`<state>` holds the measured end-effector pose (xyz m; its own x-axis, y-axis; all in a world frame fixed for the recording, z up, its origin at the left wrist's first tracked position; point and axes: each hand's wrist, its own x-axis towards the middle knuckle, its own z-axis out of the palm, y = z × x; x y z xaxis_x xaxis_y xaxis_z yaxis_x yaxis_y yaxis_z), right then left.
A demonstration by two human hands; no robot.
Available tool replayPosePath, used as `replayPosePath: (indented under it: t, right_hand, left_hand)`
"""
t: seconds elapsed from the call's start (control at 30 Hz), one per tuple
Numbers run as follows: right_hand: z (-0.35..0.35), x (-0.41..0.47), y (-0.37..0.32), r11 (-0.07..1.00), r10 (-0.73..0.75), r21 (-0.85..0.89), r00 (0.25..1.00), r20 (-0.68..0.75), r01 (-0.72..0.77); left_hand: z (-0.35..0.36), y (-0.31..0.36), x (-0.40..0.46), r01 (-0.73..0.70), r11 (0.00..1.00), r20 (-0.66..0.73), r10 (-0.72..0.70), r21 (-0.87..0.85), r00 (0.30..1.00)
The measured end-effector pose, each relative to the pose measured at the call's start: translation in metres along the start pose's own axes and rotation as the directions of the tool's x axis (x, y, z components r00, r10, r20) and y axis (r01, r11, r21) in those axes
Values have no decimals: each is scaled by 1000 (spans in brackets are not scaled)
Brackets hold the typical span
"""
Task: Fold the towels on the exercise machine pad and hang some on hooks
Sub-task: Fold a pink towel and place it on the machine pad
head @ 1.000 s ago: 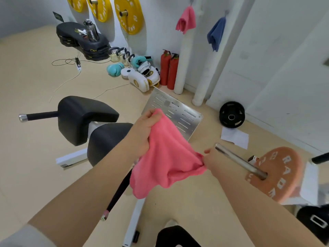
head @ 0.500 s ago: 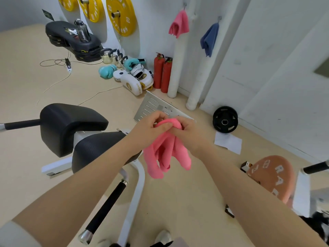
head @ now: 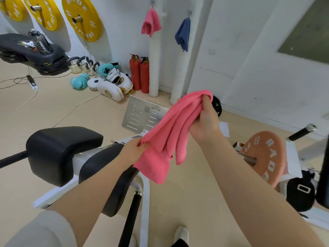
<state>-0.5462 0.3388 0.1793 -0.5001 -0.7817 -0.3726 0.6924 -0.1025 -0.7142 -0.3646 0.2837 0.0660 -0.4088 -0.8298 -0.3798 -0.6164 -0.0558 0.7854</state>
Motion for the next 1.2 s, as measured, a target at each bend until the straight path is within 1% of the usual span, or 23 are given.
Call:
replayPosePath:
  t: [0.07,0.1,0.17,0.23,0.27,0.33,0.37,0.4,0.43,0.5,0.53,0.6,0.63,0.7,0.87,0.9,0.97,1.0,1.03,1.07,1.1,1.13,1.2]
  right_hand:
    - [3,-7,2,994,-42,103,998,-53,47]
    - [4,-11,6,989,-64,126,995,-72,72]
    - [2,-18,17,987,-138,65,985,-106,145]
    - [-4,-25,32,960,-268,-119,954,-137,253]
    - [-6,-29,39,906,-360,-284,924,-126,314]
    - [-5,-41,49,693,-497,-597,867,10,404]
    - [-4,-45,53,582,-499,-693,860,109,426]
    - [-2,-48,58,500,-441,-752,874,206,429]
    - [2,-51,63,450,-336,-790,898,284,418]
    - [13,-54,73,373,-110,-838,916,386,398]
    - [20,-54,78,349,-54,-837,901,430,420]
    - [31,-55,85,343,-52,-789,849,525,509]
    - [36,-56,86,328,-63,-783,840,539,528]
    - [41,-62,83,289,-80,-813,859,507,506]
    - [35,-65,75,288,-90,-856,902,422,429]
    - [34,-66,73,295,-80,-859,907,413,417]
    - [34,-66,74,316,-60,-868,921,385,384]
    - [34,-66,75,318,-66,-875,929,365,367]
    - [34,-65,78,310,-84,-887,940,331,341]
    - [34,-63,82,306,-110,-900,950,292,312]
    - [35,-62,85,306,-134,-909,958,253,282]
    - [37,-61,88,324,-151,-909,963,225,263]
    - [43,-61,92,392,-164,-884,965,205,254]
  left_hand:
    - [-15,-14,4,85,996,-66,-87,-36,994]
    - [-21,-19,6,131,990,-70,-134,-47,988]
    - [-34,-22,10,190,979,-58,-194,-69,979]
    - [-48,-12,9,208,970,-62,-217,-129,974]
    - [-54,-5,9,197,965,-47,-208,-170,977]
    - [-63,14,5,170,954,-23,-181,-246,983]
    - [-69,23,0,154,937,3,-161,-313,987]
    - [-76,33,-5,134,907,55,-122,-398,991]
    - [-83,40,-13,97,903,100,-60,-419,993]
    - [-91,52,-27,-66,920,223,163,-386,961]
    - [-94,58,-34,-170,928,290,271,-331,918]
    - [-101,66,-49,-346,905,362,417,-246,834]
    - [-104,66,-52,-396,887,377,460,-239,804]
    - [-110,61,-52,-428,871,369,490,-239,790]
    - [-125,32,-46,-376,909,301,415,-181,858]
    - [-126,27,-45,-355,911,291,405,-211,867]
    - [-129,21,-45,-215,886,259,340,-412,904]
    - [-130,23,-46,-122,841,223,275,-528,935]
    - [-129,24,-44,-93,799,152,225,-594,962]
    - [-125,25,-42,-123,804,63,195,-582,979]
    - [-120,27,-42,-194,840,-16,216,-506,976]
    - [-114,28,-46,-276,874,-48,281,-401,958]
    - [-101,31,-53,-389,893,49,409,-225,911]
